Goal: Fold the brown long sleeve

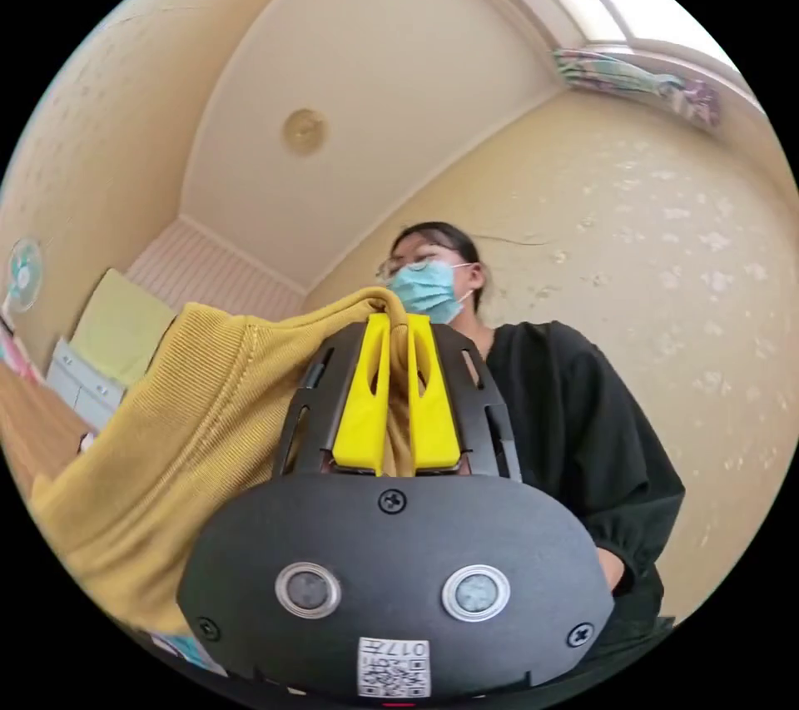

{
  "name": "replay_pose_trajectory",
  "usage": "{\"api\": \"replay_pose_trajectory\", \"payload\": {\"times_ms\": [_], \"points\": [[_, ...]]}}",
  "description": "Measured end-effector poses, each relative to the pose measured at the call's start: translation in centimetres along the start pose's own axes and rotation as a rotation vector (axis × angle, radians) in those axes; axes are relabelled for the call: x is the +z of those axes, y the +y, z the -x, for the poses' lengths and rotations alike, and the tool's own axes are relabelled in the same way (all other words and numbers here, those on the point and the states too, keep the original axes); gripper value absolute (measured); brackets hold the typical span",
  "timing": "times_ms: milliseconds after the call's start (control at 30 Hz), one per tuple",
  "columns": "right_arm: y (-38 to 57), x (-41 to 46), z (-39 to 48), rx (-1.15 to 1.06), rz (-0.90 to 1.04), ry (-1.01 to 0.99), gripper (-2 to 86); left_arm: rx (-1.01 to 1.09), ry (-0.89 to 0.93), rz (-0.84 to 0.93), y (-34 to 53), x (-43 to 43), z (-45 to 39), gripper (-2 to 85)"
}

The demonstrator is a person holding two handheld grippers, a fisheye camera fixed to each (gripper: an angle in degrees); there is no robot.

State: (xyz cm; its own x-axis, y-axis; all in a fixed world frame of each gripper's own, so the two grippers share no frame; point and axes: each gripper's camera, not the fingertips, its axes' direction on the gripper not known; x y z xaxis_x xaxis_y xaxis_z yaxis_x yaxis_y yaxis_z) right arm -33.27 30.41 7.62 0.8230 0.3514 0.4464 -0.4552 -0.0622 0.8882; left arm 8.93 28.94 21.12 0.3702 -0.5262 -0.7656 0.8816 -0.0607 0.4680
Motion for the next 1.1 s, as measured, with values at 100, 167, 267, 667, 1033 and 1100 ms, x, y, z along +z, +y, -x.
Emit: {"api": "replay_pose_trajectory", "payload": {"times_ms": [100, 167, 267, 667, 1033, 1100], "points": [[0.3, -1.6, 0.5, -0.001, 0.020, 0.093, 1.3, 0.178, 0.303, -0.044, -3.6, 1.2, -3.8, 3.9], [1.1, -1.9, 0.2, 0.034, 0.035, 0.153, 1.6, 0.256, 0.460, -0.060, -5.0, 2.9, -6.2, 3.8], [2.5, -1.9, -1.1, 0.110, 0.048, 0.169, 2.9, 0.206, 0.557, 0.013, -5.0, 7.9, -7.8, 3.8], [6.0, 4.6, -8.0, 0.287, 0.207, 0.003, 12.3, 0.057, 0.830, 0.029, 0.7, 19.2, -10.1, 3.9], [6.7, -1.0, -6.8, 0.267, 0.048, 0.188, 2.3, 0.144, 0.644, 0.099, 0.9, 17.6, -13.1, 3.9], [6.8, -1.6, -8.0, 0.290, 0.031, 0.140, 3.3, 0.172, 0.686, 0.082, 1.2, 17.9, -12.8, 3.9]]}}
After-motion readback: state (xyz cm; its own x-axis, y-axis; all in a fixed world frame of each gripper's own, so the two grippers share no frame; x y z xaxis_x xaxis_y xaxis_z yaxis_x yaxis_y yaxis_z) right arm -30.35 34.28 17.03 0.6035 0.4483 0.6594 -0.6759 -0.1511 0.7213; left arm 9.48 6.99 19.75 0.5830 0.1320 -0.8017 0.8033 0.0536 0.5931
